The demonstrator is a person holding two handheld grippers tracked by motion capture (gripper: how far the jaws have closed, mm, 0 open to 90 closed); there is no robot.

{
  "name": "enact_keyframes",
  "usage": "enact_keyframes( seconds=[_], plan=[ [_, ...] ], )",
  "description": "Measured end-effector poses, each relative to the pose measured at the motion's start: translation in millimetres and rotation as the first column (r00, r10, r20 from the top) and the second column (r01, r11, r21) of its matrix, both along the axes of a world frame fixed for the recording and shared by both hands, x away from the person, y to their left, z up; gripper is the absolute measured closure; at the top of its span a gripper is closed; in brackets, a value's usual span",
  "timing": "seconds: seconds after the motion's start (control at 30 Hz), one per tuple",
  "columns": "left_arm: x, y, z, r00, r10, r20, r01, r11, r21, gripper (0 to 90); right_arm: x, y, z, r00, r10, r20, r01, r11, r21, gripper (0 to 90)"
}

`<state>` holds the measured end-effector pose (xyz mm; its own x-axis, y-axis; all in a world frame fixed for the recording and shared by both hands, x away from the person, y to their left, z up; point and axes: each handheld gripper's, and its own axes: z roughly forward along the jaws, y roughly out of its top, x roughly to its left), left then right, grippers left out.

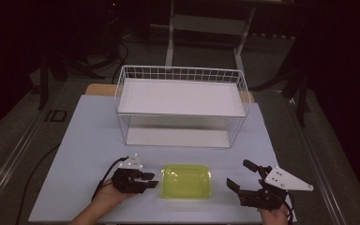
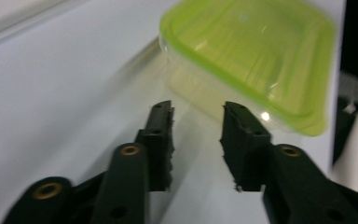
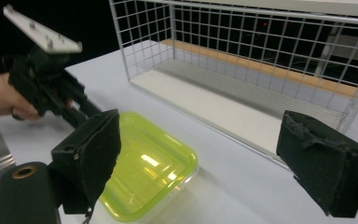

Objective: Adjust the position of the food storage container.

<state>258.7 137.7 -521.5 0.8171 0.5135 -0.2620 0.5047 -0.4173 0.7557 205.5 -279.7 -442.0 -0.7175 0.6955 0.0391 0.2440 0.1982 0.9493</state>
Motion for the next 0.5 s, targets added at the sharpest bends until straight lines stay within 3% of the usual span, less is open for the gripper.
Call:
enact_keyframes(
  seconds=[0.1,0.2,0.27,0.33,0.37,0.47,0.5],
  plan=[
    [-5.0,7.5,8.6,0.9998,0.015,-0.01,-0.015,0.9975,-0.069,56.3,0.1,4.9,0.1,0.9996,-0.029,0.004,0.029,0.998,-0.049,13.7],
    [-9.2,10.1,15.0,0.9991,0.035,-0.023,-0.037,0.9913,-0.126,51.8,1.7,9.2,-0.7,0.9997,-0.026,0.006,0.026,0.995,-0.097,14.0],
    [-9.5,9.7,17.4,0.9978,0.041,-0.053,-0.049,0.9858,-0.161,46.5,2.4,12.6,-1.4,1.0,-0.009,-0.002,0.008,0.991,-0.131,14.1],
    [-10.0,7.9,19.5,0.9968,0.055,-0.058,-0.064,0.9817,-0.179,46.1,1.7,16.1,-2.4,1.0,0.002,-0.003,-0.003,0.99,-0.138,16.7],
    [-10.0,6.3,20.6,0.9959,0.059,-0.067,-0.071,0.9798,-0.187,44.3,1.9,19.1,-1.8,0.9995,-0.003,-0.031,-0.002,0.986,-0.168,17.1],
    [-10.0,-0.7,21.8,0.9921,0.087,-0.09,-0.103,0.9773,-0.185,44.2,2.1,23.7,-2.5,0.9995,0.029,-0.01,-0.03,0.986,-0.166,17.2],
    [-10.4,-3.2,21.7,0.9918,0.087,-0.094,-0.104,0.9771,-0.186,44.2,3.5,24.8,-2.5,0.9994,0.026,-0.025,-0.03,0.985,-0.168,17.0]
  ],
)
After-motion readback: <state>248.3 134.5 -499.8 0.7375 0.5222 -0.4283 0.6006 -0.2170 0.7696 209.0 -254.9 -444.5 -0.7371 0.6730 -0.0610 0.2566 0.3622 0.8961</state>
